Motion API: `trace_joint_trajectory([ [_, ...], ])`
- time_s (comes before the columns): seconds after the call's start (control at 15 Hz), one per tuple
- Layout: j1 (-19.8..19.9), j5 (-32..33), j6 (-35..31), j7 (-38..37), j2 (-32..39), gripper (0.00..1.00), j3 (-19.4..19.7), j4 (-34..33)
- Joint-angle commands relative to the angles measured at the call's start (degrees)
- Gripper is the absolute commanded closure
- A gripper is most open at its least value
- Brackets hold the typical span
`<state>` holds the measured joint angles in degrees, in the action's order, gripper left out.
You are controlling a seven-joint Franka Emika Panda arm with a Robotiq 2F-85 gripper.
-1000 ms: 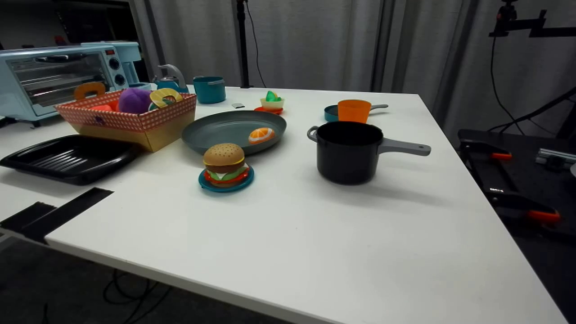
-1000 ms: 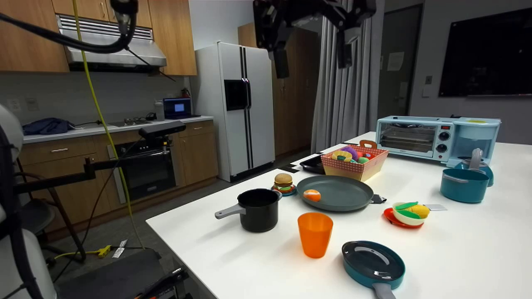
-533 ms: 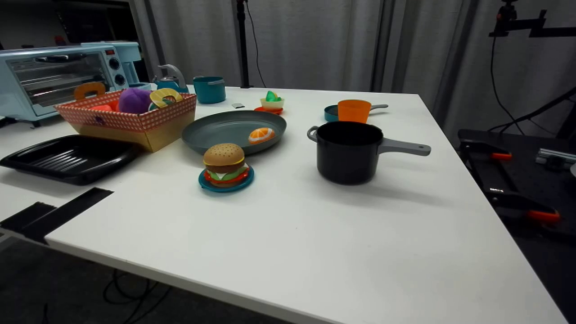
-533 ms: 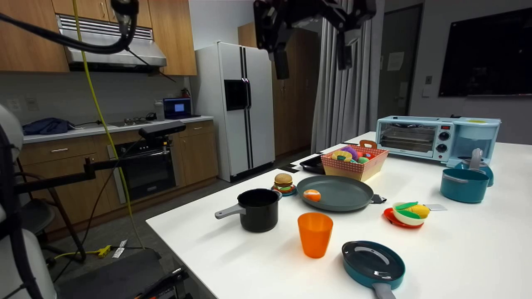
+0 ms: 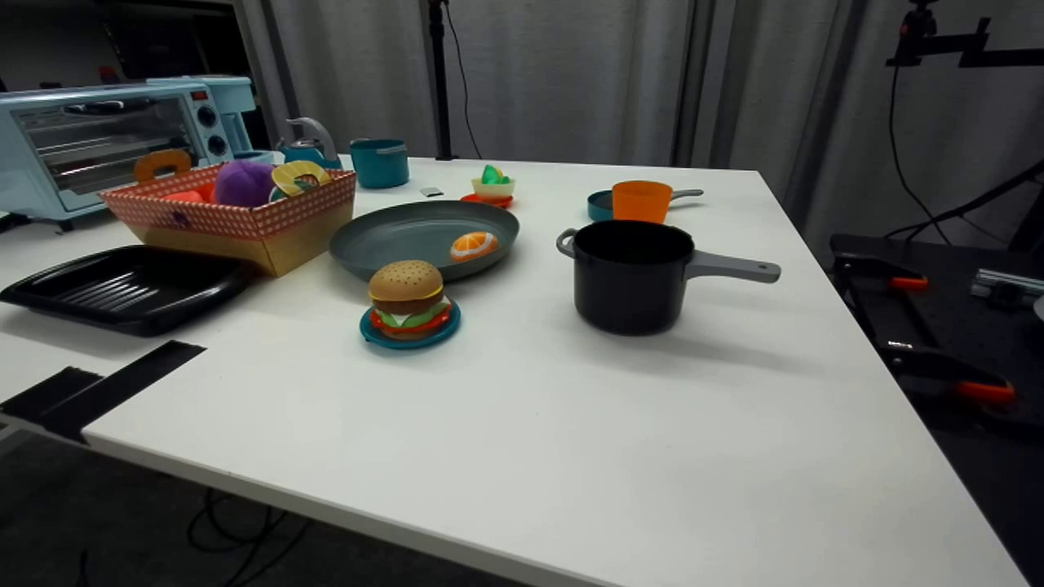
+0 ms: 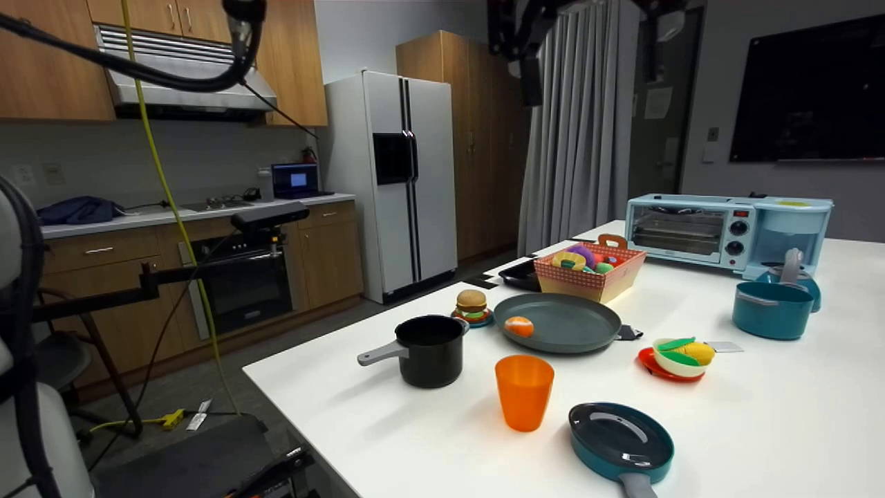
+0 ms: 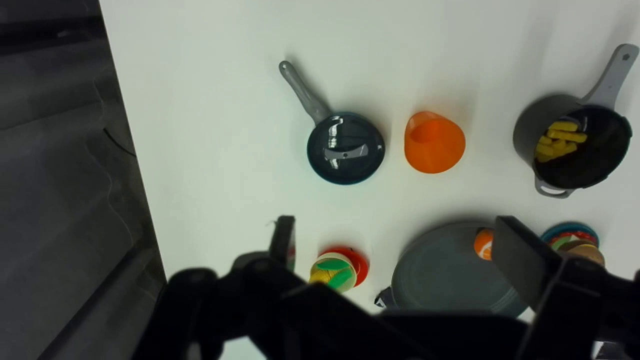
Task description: Pour the contents of the black pot into the grey plate
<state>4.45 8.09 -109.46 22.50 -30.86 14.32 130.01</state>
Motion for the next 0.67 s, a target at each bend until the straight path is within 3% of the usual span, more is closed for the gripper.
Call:
trace_joint_trajectory([
  [0.0,-1.6,-3.6,3.4,4.1,14.2,0.0,1.6,-14.3],
  [0.27,0.1,-4.9,5.6,4.3,22.6,0.0,0.0,-22.7],
  [0.33,0.6,-4.0,1.6,3.4,18.4,0.0,-0.8,-16.5],
  [0.6,0.9,-4.0,3.2,3.4,22.5,0.0,-1.1,-20.9],
])
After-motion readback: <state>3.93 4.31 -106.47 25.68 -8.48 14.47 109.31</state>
